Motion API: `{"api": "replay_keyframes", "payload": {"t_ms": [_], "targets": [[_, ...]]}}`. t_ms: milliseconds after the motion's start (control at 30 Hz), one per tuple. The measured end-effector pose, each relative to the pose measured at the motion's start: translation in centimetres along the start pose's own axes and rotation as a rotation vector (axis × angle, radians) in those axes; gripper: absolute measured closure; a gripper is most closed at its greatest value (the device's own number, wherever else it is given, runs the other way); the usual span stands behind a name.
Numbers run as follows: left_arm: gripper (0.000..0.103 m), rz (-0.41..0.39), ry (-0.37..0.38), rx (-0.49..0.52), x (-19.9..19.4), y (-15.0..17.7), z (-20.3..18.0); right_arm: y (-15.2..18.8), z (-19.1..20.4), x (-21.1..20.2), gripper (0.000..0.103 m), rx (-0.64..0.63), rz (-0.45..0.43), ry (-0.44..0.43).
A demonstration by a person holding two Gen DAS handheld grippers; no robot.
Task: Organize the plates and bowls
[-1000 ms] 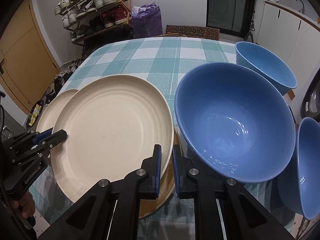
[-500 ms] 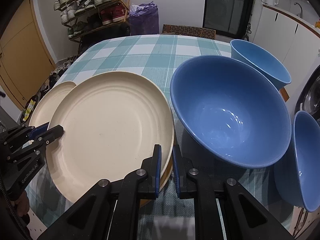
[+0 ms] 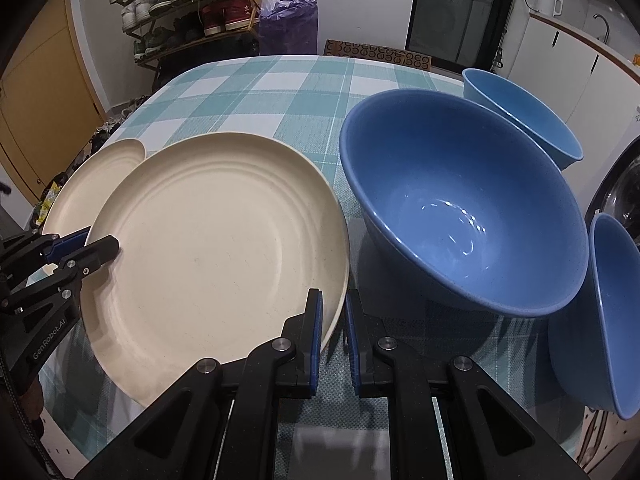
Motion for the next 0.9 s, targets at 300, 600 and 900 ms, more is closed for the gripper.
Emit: {"api": "replay_keyframes", "payload": {"t_ms": [300, 600, 900], "targets": [[0.086, -0.007, -0.052, 0.054, 0.2, 0.3, -0.7, 0.4, 0.6, 0.4, 0.091, -0.037, -0.013, 0.042], [0.082, 0.000, -0.083, 0.086, 0.7, 0.6, -1.0, 0.7, 1.3, 0.5, 0.090, -0.092, -0.041, 0.105], [0.077, -0.001, -0.064, 0.075, 0.8, 0.7, -0.8, 0.7, 1.1, 0.7, 0.087, -0.091, -0.042, 0.091]]}}
Point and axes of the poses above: each gripper's, at about its wrist camera, not at the fingertips, and x roughly the way its jaws point, z to its left, y to its underside, the point moved 4 cm from there along x, roughly the way its jaws point, and after that the axes turned 5 degrees about x, right-handed, at the moved point
